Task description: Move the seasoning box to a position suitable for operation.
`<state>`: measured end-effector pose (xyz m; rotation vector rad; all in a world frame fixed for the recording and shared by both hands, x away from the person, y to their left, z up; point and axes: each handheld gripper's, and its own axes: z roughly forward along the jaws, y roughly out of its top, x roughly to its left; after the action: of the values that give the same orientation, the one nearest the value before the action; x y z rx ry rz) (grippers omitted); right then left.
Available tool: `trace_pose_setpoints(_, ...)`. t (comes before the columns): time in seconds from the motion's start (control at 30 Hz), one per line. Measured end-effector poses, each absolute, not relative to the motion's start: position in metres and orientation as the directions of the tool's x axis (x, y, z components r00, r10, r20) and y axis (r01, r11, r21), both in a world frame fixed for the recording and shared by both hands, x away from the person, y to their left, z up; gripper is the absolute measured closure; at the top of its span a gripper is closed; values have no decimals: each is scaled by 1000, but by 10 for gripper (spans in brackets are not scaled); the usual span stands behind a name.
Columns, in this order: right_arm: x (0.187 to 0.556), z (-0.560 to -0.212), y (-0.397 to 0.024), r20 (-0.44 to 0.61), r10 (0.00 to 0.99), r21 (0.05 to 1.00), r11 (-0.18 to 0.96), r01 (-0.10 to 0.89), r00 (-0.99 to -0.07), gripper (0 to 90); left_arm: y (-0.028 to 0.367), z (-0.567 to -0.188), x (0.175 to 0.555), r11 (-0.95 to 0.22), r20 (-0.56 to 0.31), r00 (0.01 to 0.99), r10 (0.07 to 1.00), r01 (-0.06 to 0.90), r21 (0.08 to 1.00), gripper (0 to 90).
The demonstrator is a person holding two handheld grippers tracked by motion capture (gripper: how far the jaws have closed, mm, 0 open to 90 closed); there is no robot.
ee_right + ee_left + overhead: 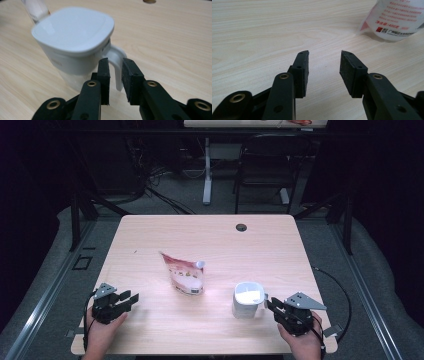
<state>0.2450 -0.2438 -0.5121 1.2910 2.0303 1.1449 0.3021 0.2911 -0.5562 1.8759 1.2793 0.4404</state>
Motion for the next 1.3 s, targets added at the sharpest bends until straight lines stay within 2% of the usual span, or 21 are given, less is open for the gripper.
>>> trace_pose_setpoints(0.2, 259, -485, -242, 31, 889, 850, 216, 480, -456, 804, 289, -556, 302, -165, -144, 428, 892, 606, 778, 591)
trace_pose_setpoints(0.33, 274, -470, -239, 43, 881, 842, 223, 492, -472, 819, 289, -558, 303, -174, -131, 428, 894, 601, 780, 579)
trace_pose_setpoints(0.47, 284, -463, -234, 53, 877, 819, 235, 523, -477, 878, 289, -558, 304, -175, -131, 432, 892, 599, 781, 568)
trace_pose_setpoints(0.53, 285, -461, -232, 39, 880, 813, 247, 528, -472, 900, 289, -559, 304, -177, -128, 431, 893, 599, 781, 569)
trace_pose_setpoints(1.3, 281, -473, -220, 35, 859, 774, 300, 557, -511, 900, 292, -559, 302, -157, -140, 402, 905, 622, 767, 546)
